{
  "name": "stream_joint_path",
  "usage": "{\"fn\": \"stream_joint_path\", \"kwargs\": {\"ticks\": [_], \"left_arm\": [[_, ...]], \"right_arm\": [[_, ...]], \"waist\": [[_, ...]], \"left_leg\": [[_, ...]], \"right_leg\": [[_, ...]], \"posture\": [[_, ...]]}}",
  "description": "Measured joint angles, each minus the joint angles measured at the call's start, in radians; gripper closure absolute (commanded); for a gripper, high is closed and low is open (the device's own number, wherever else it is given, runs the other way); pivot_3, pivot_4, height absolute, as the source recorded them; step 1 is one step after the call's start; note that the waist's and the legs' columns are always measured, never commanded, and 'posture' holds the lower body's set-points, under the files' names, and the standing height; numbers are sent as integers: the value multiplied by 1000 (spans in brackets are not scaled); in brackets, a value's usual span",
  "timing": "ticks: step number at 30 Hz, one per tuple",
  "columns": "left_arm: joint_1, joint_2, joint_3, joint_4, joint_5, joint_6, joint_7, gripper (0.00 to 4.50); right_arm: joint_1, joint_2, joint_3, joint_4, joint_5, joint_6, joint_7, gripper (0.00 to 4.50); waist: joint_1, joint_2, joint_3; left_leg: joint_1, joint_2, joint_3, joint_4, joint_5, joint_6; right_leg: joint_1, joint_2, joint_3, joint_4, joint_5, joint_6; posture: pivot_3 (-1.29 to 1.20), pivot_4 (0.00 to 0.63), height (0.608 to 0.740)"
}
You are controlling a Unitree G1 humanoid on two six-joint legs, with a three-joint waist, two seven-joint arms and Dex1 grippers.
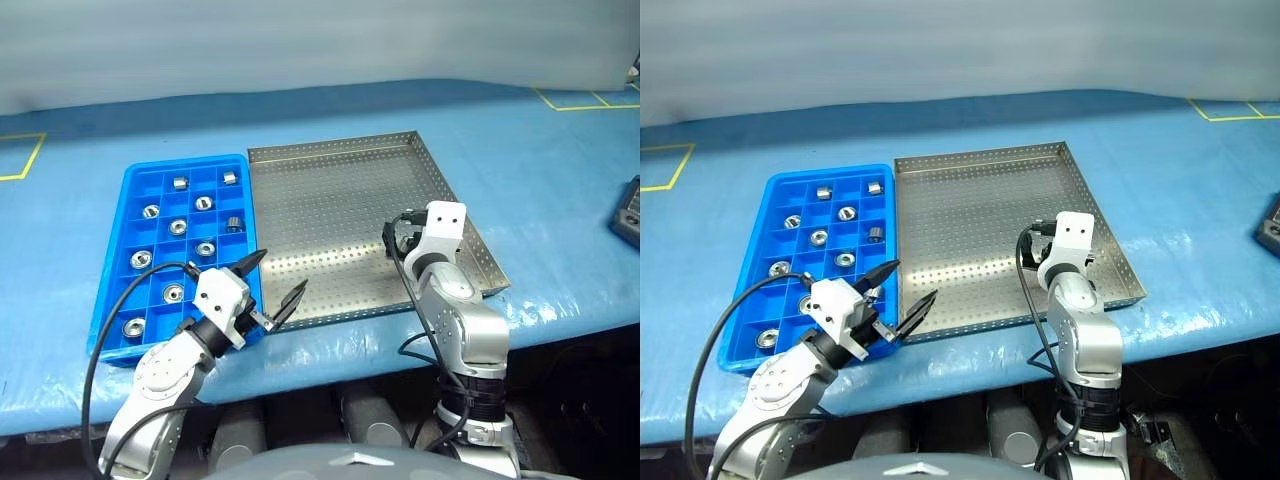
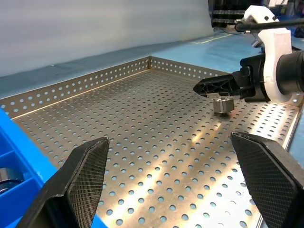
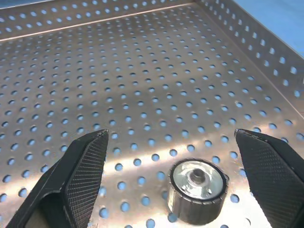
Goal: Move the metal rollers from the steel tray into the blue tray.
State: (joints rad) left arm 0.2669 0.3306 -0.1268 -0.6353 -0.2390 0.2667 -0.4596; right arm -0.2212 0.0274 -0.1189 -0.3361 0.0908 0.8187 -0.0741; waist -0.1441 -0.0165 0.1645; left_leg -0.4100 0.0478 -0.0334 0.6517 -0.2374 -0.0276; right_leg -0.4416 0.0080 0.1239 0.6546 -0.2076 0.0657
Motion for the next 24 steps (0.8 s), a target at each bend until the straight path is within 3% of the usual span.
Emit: {"fn": "stream_joint_path", "kwargs": {"ticks": [10, 13, 17, 20, 24], "left_arm": [[9, 7, 0, 0, -4, 8, 2, 0], [21, 7, 0, 0, -4, 8, 3, 0], [29, 7, 0, 0, -3, 7, 8, 0], [34, 7, 0, 0, -3, 3, 8, 0], [51, 8, 1, 0, -4, 0, 7, 0]], "right_arm": [[-1, 19, -28, 137, 13, -35, -6, 21], [-14, 18, -33, 164, 13, -58, -13, 553], [-23, 13, -31, 192, 12, -85, -13, 1977], [-23, 9, -15, 200, 9, -94, -11, 2798], [-21, 8, 19, 193, 5, -92, -1, 2789]], "waist": [[-5, 0, 0], [-4, 0, 0], [-4, 0, 0], [-8, 0, 0], [-21, 0, 0]], "left_leg": [[2, 0, 0, 0, 1, 1], [2, 0, 0, 0, 1, 1], [2, 0, 0, 0, 1, 1], [2, 0, 0, 0, 1, 1], [2, 0, 0, 0, 1, 1]], "right_leg": [[0, 0, 1, 4, -1, -1], [0, 0, 1, 4, -1, -1], [0, 0, 1, 4, -1, -1], [0, 1, 1, 4, -1, -1], [-1, 0, 1, 4, -1, -1]], "posture": [[-55, 150, 740], [-49, 150, 740], [-64, 150, 740], [-108, 150, 740], [-140, 150, 740]]}}
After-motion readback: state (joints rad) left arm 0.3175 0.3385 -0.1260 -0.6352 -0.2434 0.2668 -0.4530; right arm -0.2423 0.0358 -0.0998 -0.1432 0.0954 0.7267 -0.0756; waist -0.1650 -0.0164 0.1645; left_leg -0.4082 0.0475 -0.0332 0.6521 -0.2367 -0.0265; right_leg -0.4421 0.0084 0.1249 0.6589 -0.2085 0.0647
